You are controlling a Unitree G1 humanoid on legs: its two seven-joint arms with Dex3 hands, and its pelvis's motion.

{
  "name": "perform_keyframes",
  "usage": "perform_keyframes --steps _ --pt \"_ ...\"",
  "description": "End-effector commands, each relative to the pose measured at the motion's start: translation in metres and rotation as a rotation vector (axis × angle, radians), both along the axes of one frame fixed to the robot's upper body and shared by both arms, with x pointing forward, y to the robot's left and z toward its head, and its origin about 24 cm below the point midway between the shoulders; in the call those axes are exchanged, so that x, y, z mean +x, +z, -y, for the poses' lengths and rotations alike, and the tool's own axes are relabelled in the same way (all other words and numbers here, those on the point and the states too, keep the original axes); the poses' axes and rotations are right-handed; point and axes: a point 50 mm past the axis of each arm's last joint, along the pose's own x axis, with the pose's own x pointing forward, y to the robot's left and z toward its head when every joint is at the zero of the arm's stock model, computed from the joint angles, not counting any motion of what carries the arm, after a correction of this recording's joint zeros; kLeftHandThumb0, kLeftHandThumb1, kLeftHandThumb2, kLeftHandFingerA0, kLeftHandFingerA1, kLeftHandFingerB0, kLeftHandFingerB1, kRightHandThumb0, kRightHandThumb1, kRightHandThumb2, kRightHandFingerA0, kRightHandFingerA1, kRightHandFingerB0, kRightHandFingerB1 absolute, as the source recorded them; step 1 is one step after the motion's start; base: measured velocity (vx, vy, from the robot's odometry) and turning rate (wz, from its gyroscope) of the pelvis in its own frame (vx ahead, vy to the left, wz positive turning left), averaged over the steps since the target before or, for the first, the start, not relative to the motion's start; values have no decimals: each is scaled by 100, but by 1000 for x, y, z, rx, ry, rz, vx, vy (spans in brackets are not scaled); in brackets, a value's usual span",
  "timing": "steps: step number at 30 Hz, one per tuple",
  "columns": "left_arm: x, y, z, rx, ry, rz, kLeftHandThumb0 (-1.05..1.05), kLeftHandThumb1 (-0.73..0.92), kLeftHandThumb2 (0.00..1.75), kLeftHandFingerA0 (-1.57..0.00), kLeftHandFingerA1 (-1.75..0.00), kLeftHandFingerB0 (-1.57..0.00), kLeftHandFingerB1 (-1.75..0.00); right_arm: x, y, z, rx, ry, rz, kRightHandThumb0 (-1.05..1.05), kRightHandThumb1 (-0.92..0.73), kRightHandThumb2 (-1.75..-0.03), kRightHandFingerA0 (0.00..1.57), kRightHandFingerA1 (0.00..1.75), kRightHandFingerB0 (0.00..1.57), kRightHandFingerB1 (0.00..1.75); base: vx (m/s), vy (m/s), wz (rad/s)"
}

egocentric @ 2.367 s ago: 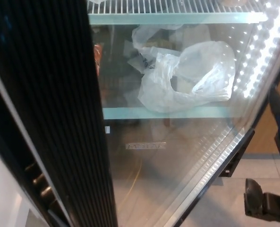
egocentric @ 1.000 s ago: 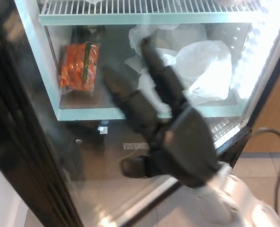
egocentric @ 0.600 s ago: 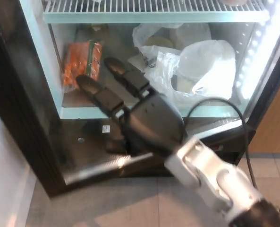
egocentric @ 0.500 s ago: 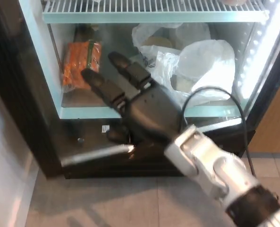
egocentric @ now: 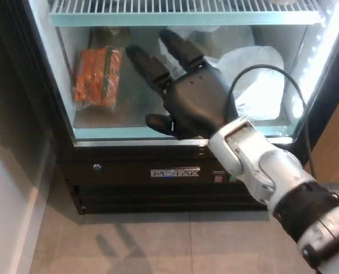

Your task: The robot stands in front of a refrigerator with an opened door and closes the door by swing its right hand at the door

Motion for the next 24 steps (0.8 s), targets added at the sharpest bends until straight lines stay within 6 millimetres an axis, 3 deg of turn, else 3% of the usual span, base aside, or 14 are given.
perform_keyframes --steps 1,4,6,12,15,18,19,24 --pt "-3 3 -5 6 1 3 -58 92 67 -29 -35 -22 -32 -44 -4 19 114 141 52 -90 -87 -117 0 7 0 7 0 0 0" --pt "-3 3 -6 13 -6 1 -57 92 68 -27 -35 -20 -32 -58 -16 30 128 148 31 -86 -86 -118 0 10 0 11 0 0 0" --pt "-4 3 -7 15 -3 -5 -57 92 67 -28 -35 -21 -32 -77 -37 52 144 139 3 -80 -84 -118 0 17 0 15 0 0 0" --pt "-6 2 -7 5 -7 -10 -55 92 68 -27 -35 -21 -32 -91 -58 77 128 71 -81 -90 -89 -119 0 7 0 7 0 0 0" --pt "-5 1 -5 7 -11 -11 -55 92 68 -27 -35 -21 -33 -102 -89 112 119 -30 -179 -84 -86 -117 0 12 0 12 0 0 0" --pt "-4 1 -4 6 -9 -10 -55 92 68 -27 -35 -21 -33 -105 -97 120 126 -52 -203 -84 -86 -117 0 12 0 12 0 0 0" --pt "-6 0 -3 -1 -5 -12 -54 92 68 -27 -35 -21 -33 -110 -111 132 120 -101 -251 -83 -85 -117 0 15 0 14 0 0 0" --pt "-6 -3 1 -27 9 -6 -54 92 68 -26 -35 -21 -32 -124 -140 160 135 -215 -353 -81 -83 -116 0 17 0 16 0 0 0"
